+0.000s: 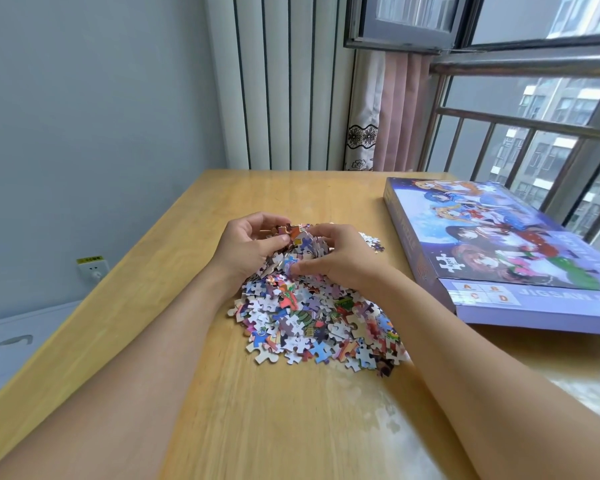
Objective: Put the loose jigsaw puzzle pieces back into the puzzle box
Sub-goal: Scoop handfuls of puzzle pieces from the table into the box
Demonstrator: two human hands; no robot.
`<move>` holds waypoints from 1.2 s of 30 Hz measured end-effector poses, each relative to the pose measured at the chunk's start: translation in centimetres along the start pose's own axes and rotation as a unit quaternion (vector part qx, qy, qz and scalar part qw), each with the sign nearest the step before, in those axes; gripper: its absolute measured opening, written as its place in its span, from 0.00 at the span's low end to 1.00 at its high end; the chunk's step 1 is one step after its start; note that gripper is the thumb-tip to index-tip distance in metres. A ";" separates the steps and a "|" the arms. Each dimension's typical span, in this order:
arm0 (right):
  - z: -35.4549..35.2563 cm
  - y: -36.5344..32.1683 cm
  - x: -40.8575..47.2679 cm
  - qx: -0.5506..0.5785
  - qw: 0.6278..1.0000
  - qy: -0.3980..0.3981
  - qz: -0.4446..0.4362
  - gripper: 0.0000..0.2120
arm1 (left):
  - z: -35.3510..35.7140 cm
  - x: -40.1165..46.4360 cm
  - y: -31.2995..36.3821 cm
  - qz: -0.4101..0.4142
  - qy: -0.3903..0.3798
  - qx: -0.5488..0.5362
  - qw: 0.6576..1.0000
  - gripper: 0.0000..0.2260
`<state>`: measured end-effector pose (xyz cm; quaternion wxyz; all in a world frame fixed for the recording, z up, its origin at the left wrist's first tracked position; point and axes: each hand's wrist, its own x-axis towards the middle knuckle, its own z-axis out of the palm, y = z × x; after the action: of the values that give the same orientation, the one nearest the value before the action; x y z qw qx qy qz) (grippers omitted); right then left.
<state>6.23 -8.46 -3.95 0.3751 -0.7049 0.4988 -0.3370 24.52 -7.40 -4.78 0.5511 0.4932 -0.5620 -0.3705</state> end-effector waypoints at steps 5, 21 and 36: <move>-0.6 0.1 0.3 0.069 0.997 0.038 0.017 0.23 | -0.1 0.5 0.0 -0.017 0.041 -0.021 0.999 0.07; -2.8 -0.4 -0.4 0.311 0.946 0.056 0.067 0.28 | -0.3 1.0 -0.8 -0.077 0.063 0.028 0.995 0.12; -2.8 -0.6 -0.6 0.442 0.889 -0.013 0.118 0.34 | 0.4 0.1 0.2 0.082 0.081 0.190 0.975 0.11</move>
<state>3.94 -8.31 -2.07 0.6918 -0.4062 0.3725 -0.4664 24.05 -7.46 -4.59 0.5196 0.5691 -0.6143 -0.1694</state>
